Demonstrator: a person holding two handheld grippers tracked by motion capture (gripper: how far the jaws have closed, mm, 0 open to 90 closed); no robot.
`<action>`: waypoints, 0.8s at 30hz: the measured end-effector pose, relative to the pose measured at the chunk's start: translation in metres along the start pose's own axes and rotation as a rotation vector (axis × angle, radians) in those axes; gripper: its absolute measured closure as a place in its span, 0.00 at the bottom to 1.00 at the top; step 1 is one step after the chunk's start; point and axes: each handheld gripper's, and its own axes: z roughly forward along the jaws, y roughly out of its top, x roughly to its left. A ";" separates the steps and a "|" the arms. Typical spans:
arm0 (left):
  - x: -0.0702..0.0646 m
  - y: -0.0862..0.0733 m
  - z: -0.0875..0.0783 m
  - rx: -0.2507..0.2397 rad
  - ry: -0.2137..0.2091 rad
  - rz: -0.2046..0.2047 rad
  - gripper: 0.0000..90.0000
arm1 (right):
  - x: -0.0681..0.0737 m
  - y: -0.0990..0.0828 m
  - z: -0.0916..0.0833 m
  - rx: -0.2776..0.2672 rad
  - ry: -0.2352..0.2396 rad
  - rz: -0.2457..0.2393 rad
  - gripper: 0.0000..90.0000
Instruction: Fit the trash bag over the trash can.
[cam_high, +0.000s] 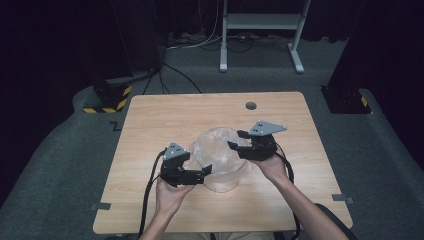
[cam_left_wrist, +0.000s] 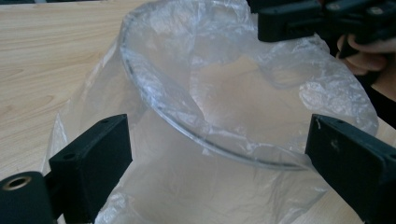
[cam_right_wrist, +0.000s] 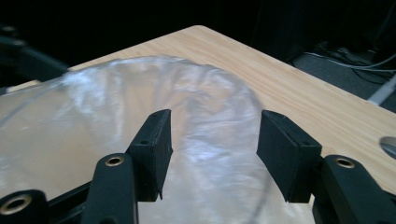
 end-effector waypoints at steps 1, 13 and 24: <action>0.001 0.000 -0.001 -0.001 -0.002 0.006 0.09 | -0.003 0.000 0.001 -0.003 -0.004 0.004 0.50; 0.000 -0.005 -0.002 0.026 -0.041 0.023 0.08 | -0.019 -0.006 0.009 0.022 -0.057 0.051 0.52; 0.000 0.000 -0.005 0.016 -0.058 0.007 0.10 | -0.023 -0.008 0.004 0.001 -0.051 0.080 0.50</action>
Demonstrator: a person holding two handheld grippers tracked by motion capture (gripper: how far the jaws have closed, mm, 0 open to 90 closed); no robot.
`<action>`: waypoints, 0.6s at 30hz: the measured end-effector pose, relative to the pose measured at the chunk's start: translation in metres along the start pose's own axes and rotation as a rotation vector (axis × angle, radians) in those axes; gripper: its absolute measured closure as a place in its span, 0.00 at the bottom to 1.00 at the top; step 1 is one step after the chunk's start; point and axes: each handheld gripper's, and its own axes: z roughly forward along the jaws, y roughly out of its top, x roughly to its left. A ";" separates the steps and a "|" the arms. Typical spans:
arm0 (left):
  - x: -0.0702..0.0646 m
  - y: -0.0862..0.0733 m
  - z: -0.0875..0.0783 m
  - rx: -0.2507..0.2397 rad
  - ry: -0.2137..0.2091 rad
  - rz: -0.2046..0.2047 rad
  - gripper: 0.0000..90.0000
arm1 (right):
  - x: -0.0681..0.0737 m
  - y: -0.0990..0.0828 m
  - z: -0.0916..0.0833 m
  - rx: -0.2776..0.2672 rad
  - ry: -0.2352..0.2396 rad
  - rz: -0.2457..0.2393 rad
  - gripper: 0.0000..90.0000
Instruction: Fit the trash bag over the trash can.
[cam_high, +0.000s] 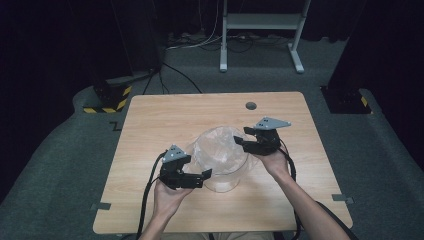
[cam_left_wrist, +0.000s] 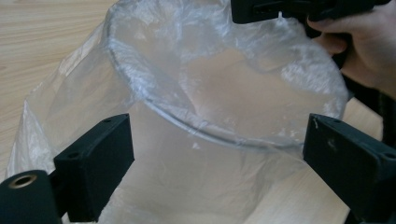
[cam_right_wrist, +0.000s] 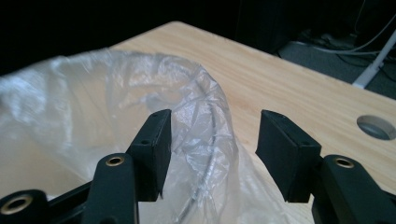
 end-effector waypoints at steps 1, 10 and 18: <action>0.001 0.001 -0.002 -0.008 -0.011 -0.005 0.10 | 0.000 0.001 -0.003 -0.012 0.002 0.000 0.49; 0.008 0.013 -0.013 -0.060 0.019 -0.024 0.13 | 0.004 0.002 -0.016 -0.052 0.003 0.000 0.49; 0.019 0.022 -0.009 -0.081 0.034 -0.028 0.18 | 0.003 -0.004 -0.033 -0.083 -0.010 0.021 0.57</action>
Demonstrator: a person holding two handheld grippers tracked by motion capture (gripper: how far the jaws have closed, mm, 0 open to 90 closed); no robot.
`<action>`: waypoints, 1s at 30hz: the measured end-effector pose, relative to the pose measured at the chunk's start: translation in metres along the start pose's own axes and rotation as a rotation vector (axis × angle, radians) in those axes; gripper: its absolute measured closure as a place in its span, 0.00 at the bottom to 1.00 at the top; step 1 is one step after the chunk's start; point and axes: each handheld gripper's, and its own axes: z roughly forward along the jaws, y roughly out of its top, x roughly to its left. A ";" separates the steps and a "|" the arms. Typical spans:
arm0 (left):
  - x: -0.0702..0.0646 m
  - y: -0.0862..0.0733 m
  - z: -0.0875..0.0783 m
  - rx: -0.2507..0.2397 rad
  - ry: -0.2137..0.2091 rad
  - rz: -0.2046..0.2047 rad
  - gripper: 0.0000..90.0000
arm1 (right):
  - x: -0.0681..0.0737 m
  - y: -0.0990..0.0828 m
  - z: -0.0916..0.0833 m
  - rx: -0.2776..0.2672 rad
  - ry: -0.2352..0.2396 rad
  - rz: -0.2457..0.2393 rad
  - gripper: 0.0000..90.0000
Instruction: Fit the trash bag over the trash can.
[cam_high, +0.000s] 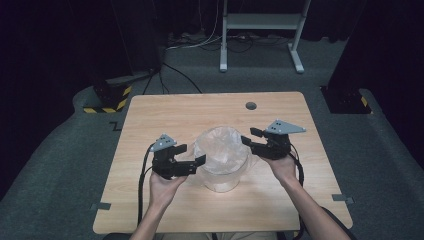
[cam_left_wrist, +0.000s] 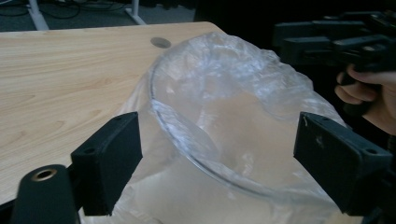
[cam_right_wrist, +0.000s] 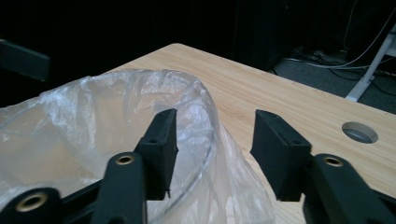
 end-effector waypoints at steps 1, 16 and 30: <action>0.002 0.001 0.001 0.002 0.003 0.002 0.19 | 0.000 -0.001 -0.002 -0.002 0.001 0.000 0.59; 0.016 0.032 0.047 0.103 0.094 0.077 0.21 | 0.014 -0.019 -0.021 0.025 -0.044 0.014 0.53; 0.016 0.046 0.082 0.188 0.156 0.104 0.24 | 0.026 -0.028 -0.037 0.039 -0.056 -0.004 0.52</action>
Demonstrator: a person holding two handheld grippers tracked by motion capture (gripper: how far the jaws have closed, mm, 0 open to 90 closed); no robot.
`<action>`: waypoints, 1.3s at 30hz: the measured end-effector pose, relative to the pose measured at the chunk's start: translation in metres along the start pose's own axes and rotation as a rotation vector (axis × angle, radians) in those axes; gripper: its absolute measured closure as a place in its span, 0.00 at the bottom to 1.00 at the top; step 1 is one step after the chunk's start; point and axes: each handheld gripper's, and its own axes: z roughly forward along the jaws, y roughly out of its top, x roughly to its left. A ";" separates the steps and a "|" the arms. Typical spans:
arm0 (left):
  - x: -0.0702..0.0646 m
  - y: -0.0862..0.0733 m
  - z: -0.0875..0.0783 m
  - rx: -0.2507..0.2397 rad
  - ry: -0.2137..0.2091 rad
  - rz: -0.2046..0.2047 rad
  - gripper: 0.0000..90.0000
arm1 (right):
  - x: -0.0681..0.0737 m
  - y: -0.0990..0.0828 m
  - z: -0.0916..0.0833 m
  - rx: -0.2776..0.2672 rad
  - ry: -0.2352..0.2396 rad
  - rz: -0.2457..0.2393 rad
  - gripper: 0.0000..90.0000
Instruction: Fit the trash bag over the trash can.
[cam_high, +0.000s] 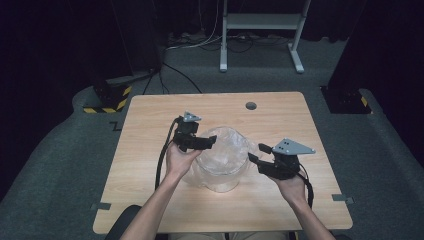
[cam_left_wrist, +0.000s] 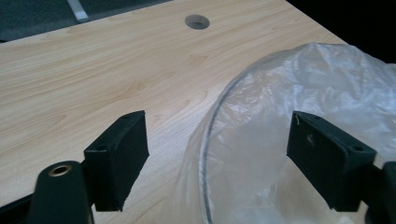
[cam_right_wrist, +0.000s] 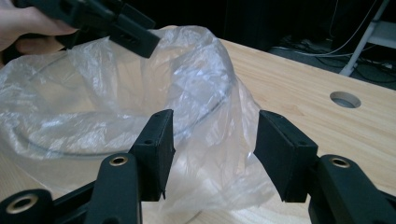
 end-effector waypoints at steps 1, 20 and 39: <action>0.001 0.001 0.002 0.004 0.014 -0.001 0.24 | 0.000 -0.001 -0.001 0.003 0.000 0.002 0.52; 0.003 -0.002 0.003 -0.054 -0.013 -0.033 0.27 | -0.007 -0.017 -0.006 0.060 -0.037 0.019 0.52; 0.017 -0.027 -0.040 -0.203 -0.027 -0.067 0.31 | -0.038 -0.013 0.009 0.036 -0.039 0.074 0.71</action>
